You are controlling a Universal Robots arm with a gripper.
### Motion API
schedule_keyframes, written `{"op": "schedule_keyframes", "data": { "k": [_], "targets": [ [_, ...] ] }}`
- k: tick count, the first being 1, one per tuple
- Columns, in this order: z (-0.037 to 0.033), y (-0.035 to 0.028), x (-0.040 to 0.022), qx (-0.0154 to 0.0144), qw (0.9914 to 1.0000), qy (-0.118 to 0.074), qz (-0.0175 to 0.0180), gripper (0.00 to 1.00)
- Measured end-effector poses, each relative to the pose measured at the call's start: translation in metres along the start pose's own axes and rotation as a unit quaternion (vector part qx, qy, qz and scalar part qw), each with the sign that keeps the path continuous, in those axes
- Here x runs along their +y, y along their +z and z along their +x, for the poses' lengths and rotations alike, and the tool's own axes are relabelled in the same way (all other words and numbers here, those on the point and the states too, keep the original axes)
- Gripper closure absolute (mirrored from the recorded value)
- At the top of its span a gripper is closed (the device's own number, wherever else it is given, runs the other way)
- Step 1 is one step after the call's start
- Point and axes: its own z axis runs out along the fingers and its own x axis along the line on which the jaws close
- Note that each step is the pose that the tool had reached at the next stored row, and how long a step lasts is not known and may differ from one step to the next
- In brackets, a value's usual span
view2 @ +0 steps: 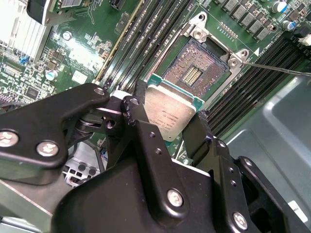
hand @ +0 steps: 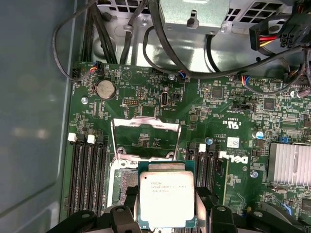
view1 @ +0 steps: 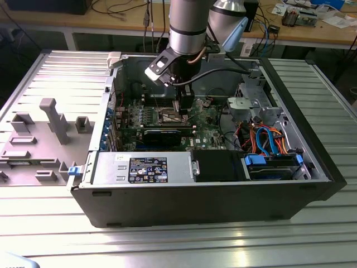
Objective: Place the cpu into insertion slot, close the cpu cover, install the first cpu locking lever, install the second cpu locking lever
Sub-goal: 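Place the cpu into insertion slot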
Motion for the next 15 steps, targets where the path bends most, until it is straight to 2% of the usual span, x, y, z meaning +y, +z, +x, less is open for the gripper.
{"op": "schedule_keyframes", "data": {
  "k": [15],
  "targets": [
    [0.0002, 0.0037, -0.0020, 0.0000, 1.00000, 0.000, 0.0000, 0.45]
  ]
}}
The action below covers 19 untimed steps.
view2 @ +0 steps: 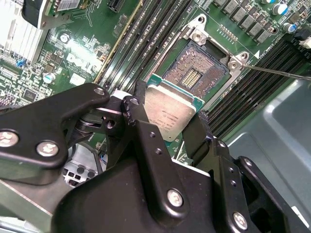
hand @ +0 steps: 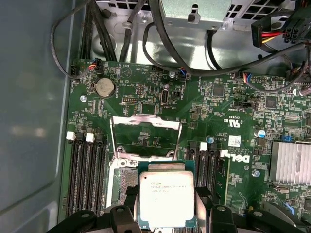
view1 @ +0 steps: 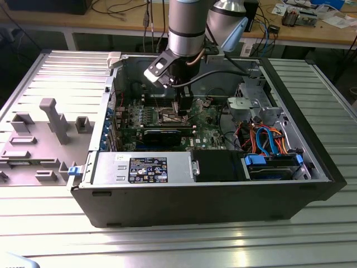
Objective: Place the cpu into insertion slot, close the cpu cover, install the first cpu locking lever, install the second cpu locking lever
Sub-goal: 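Place the cpu into insertion slot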
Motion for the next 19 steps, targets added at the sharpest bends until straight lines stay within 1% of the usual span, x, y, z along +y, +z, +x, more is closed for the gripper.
{"op": "schedule_keyframes", "data": {
  "k": [19],
  "targets": [
    [0.0001, 0.0045, -0.0019, 0.0000, 1.00000, 0.000, 0.0000, 0.45]
  ]
}}
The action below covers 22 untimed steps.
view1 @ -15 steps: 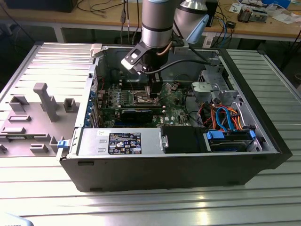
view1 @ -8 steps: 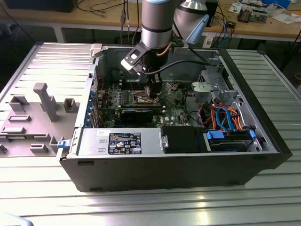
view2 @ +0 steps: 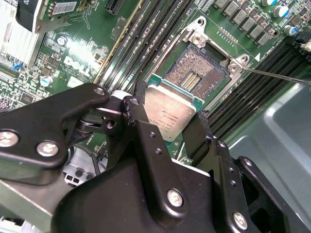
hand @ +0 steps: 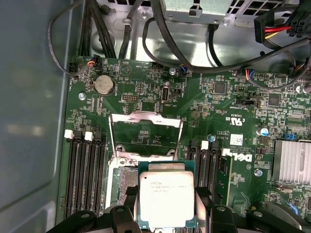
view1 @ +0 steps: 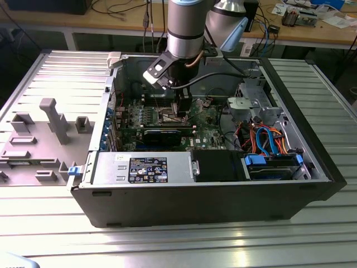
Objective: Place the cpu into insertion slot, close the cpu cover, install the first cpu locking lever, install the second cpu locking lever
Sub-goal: 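Place the cpu into insertion slot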
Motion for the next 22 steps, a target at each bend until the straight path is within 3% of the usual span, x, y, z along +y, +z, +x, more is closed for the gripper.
{"op": "schedule_keyframes", "data": {
  "k": [22],
  "targets": [
    [0.0000, 0.0047, -0.0005, 0.0000, 1.00000, 0.000, 0.0000, 0.45]
  ]
}}
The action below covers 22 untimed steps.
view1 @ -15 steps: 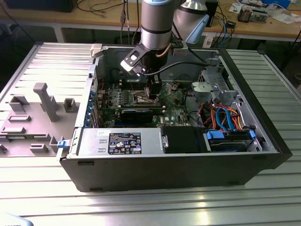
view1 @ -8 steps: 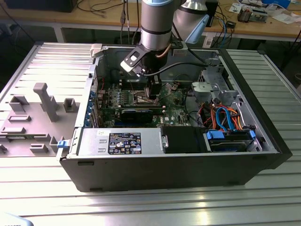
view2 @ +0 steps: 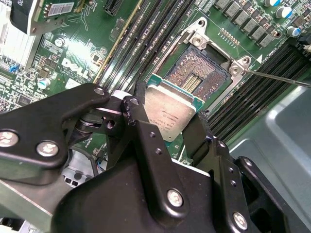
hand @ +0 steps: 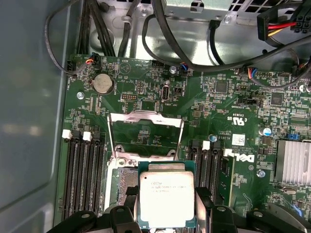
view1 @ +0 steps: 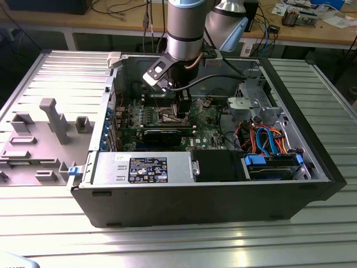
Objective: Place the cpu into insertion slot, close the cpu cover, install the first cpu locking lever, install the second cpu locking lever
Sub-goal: 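Place the cpu into insertion slot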
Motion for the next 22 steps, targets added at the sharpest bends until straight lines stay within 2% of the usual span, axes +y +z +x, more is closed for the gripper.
{"op": "schedule_keyframes", "data": {
  "k": [22],
  "targets": [
    [0.0000, 0.0046, -0.0002, 0.0000, 1.00000, 0.000, 0.0000, 0.45]
  ]
}}
